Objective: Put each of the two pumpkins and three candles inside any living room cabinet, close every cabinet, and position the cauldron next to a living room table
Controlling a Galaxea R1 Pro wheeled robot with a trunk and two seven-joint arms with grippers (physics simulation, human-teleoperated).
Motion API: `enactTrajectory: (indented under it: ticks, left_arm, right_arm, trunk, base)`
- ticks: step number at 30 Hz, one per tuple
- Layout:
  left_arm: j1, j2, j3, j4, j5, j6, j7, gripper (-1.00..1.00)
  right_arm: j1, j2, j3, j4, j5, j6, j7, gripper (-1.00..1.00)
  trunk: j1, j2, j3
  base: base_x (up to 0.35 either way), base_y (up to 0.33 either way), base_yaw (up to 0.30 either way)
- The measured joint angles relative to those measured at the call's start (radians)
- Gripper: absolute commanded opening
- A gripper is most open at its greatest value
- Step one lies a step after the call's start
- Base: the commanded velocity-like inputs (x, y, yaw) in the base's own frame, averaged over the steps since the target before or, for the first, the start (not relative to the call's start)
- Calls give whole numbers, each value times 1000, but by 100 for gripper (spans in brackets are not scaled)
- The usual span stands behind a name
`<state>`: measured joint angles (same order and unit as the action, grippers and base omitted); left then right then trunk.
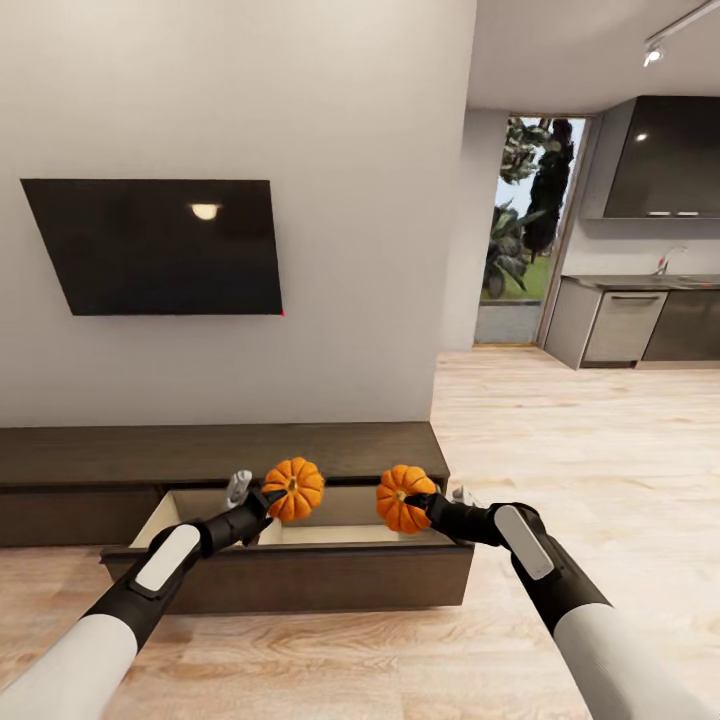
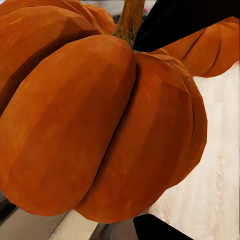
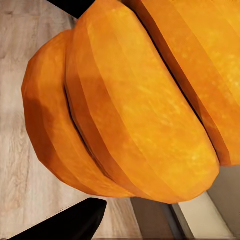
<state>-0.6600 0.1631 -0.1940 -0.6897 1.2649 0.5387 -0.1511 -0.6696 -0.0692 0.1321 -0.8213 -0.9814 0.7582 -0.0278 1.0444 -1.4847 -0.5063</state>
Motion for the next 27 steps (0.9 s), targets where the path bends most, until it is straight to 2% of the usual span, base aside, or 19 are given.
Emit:
enactTrajectory:
  ticks: [2,6,8,9,10,11,13,14,15,16,17,18,20,21,22,24,27]
  left_arm:
    - [0,-1,-7,-2,1,0,38,-100]
    - [0,-1,-41,-3,3,-13,66,-100]
    - [-2,-2,-85,-3,-8,-43,77,-100]
    - [-3,-6,-124,-3,-33,-69,90,-100]
    - [-4,-8,-144,-2,-52,-82,99,-100]
    - [-4,-17,-177,-2,-96,-107,121,-100]
    - [-5,-33,-199,-5,-140,-128,146,-100]
    - [-5,-52,-214,-7,-187,-143,170,-100]
    - [-5,-62,-219,-9,-206,-150,184,-100]
    - [-5,-80,-226,-11,-254,-158,213,-100]
    - [-5,-87,-227,-13,-273,-164,228,-100]
    - [-6,-97,-230,-19,-312,-172,257,-100]
    - [-5,-106,-234,-37,-352,-180,290,-100]
    - [-4,-108,-235,-43,-361,-182,298,-100]
    - [-3,-111,-236,-59,-379,-185,314,-100]
    - [-1,-114,-239,-73,-394,-188,334,-100]
    - [-1,-113,-241,-100,-400,-196,370,-100]
  right_arm:
    - [0,1,2,0,1,-4,-3,-100]
    - [0,1,4,0,3,-7,-8,-100]
    - [0,1,4,1,6,-7,-18,-100]
    - [0,1,4,0,4,-7,-24,-100]
    - [0,1,4,1,7,-7,-27,-100]
    - [0,1,4,0,5,-8,-31,-100]
    - [0,1,5,0,5,-8,-34,-100]
    - [0,1,5,0,5,-8,-35,-100]
    - [0,1,6,0,7,-8,-36,-100]
    - [0,1,9,0,5,-8,-37,-100]
    - [0,1,11,0,6,-8,-37,-100]
    - [0,1,16,1,6,-9,-37,-100]
    - [0,1,26,0,6,-27,-38,-100]
    - [0,1,31,0,5,-39,-38,-100]
    - [0,1,49,0,5,-66,-39,-100]
    - [1,1,70,1,4,-86,-39,-100]
    - [0,2,82,1,4,-94,-39,-100]
  trunk:
    - [0,0,0]
    - [0,0,0]
    - [0,0,0]
    - [0,0,0]
    - [0,0,0]
    - [0,0,0]
    - [0,0,0]
    - [0,0,0]
    - [0,0,0]
    - [0,0,0]
    - [0,0,0]
    - [0,0,0]
    - [0,0,0]
    - [0,0,0]
    - [0,0,0]
    - [0,0,0]
    - [0,0,0]
  base:
    - [0,0,0]
    - [0,0,0]
    - [0,0,0]
    - [0,0,0]
    - [0,0,0]
    - [0,0,0]
    - [0,0,0]
    - [0,0,0]
    - [0,0,0]
    - [0,0,0]
    - [0,0,0]
    - [0,0,0]
    - [0,0,0]
    - [0,0,0]
    - [0,0,0]
    - [0,0,0]
    - [0,0,0]
